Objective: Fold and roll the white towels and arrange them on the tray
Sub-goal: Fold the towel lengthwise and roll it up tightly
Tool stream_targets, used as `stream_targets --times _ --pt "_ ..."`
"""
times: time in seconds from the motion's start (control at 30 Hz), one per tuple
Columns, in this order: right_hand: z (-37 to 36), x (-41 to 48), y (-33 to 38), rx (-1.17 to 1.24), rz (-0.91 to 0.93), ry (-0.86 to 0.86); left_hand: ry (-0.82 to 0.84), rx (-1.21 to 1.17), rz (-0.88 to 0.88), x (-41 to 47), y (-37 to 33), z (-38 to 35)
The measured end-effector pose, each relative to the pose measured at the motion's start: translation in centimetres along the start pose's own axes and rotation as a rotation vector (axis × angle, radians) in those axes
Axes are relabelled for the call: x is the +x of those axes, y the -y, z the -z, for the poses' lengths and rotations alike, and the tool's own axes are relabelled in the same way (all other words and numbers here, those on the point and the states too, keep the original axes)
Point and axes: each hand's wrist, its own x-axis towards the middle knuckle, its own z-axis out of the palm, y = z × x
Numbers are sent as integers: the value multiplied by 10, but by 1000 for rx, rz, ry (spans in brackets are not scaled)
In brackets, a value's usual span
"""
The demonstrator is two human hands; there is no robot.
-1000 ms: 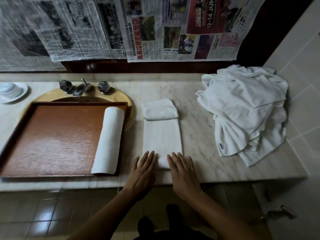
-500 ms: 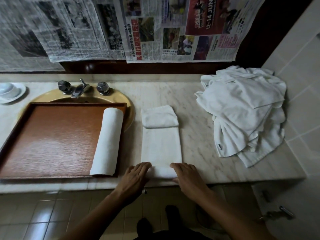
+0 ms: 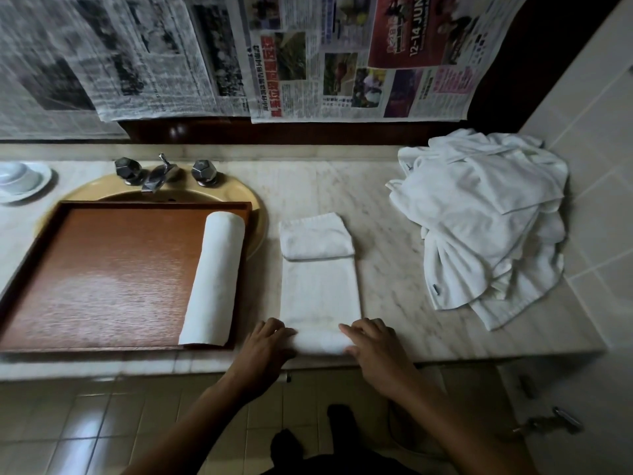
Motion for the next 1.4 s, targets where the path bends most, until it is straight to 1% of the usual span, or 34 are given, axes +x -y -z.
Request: stream_targets --times 0.13,0.27,0.37,0.43,0.47,0.57,0.63,0.77,0.83,0.97,1.07,1.27,1.37,1.4 --pt "0 -2 15 -18 -26 -164 -2 -129 36 4 0 7" --pt "-15 -18 34 -68 76 -219 27 -155 42 13 2 14" --pt "-27 -22 36 -131 63 -190 35 -197 100 19 0 21" --pt "-31 -19 35 -140 45 -181 5 -201 137 17 1 19" --pt "-32 -17 34 -140 41 -177 -25 -163 136 15 0 16" --pt "-32 -9 30 -160 40 -139 -138 89 83 4 -7 2" --pt "-30 -4 27 -172 41 -115 -188 174 26 -1 -17 -7" --pt "-25 10 24 -197 18 -51 -178 337 -149 5 -33 -23" --pt "-22 19 21 -189 5 -13 -120 401 -148 14 -34 -24" --pt "-9 38 18 -173 -26 84 -13 399 -84 32 -31 -20" --pt "-2 44 18 -171 -32 155 36 396 -77 40 -32 -14" --pt "5 33 25 -143 -72 241 -95 347 -163 30 -27 -20" --pt "16 39 27 -17 -149 273 -112 318 -159 30 -27 -21" --pt "21 45 26 48 -163 243 -115 309 -155 32 -28 -20"
